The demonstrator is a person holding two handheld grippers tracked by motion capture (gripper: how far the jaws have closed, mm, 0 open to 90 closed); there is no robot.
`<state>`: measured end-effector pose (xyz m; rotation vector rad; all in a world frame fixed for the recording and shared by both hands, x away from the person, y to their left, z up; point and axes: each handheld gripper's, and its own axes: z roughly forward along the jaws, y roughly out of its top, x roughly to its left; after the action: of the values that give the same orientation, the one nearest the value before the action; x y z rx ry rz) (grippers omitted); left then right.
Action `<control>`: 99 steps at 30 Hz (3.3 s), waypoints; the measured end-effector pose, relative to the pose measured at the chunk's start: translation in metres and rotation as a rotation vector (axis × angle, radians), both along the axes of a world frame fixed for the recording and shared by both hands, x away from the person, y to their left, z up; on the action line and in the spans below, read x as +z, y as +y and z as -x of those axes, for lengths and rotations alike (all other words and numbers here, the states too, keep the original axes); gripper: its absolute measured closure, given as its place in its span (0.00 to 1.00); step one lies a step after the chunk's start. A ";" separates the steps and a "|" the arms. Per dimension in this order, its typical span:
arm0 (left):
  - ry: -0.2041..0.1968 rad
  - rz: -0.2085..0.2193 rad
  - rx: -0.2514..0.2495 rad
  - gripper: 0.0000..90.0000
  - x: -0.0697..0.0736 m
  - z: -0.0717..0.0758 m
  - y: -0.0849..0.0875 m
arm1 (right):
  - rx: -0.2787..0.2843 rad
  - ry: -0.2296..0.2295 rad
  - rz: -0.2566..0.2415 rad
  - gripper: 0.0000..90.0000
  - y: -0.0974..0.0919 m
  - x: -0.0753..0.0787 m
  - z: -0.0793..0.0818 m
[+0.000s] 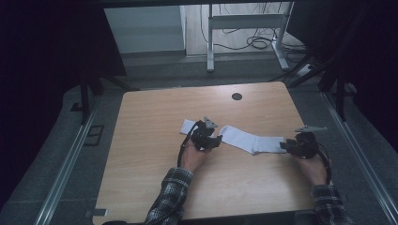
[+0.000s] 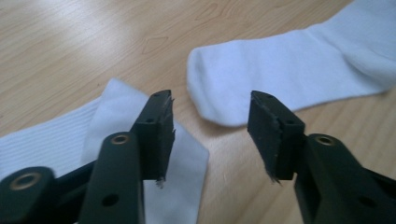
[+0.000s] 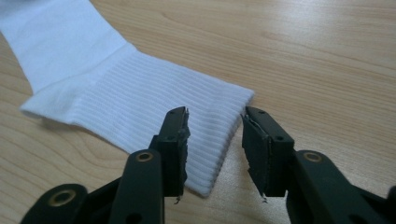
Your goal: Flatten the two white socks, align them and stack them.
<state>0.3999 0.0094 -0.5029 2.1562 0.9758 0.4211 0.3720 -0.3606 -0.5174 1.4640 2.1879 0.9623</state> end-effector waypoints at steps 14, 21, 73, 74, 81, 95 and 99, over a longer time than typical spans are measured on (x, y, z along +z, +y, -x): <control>0.043 0.008 0.057 0.74 -0.026 -0.026 -0.018 | -0.013 -0.004 -0.006 0.72 -0.001 -0.001 -0.001; 0.037 -0.043 0.027 0.89 -0.032 -0.025 -0.021 | -0.001 0.025 0.026 0.84 0.004 -0.007 -0.003; -0.014 0.050 0.082 0.95 0.011 0.119 0.120 | 0.315 0.008 -0.066 0.94 0.107 0.022 0.029; -0.008 0.047 0.087 0.95 0.008 0.121 0.123 | 0.315 0.008 -0.066 0.94 0.107 0.022 0.029; 0.085 0.042 0.105 0.93 -0.018 0.125 0.130 | 0.336 0.059 -0.023 0.92 0.118 0.007 0.028; 0.029 0.068 0.144 0.63 -0.002 0.114 0.136 | 0.294 0.027 -0.010 0.80 0.105 0.009 0.026; 0.009 0.070 0.150 0.58 0.004 0.102 0.133 | 0.267 0.003 0.018 0.71 0.096 0.009 0.025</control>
<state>0.2980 0.1427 -0.4985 2.0309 1.1456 0.4429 0.3469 -0.2648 -0.5081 1.1853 2.4302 1.0195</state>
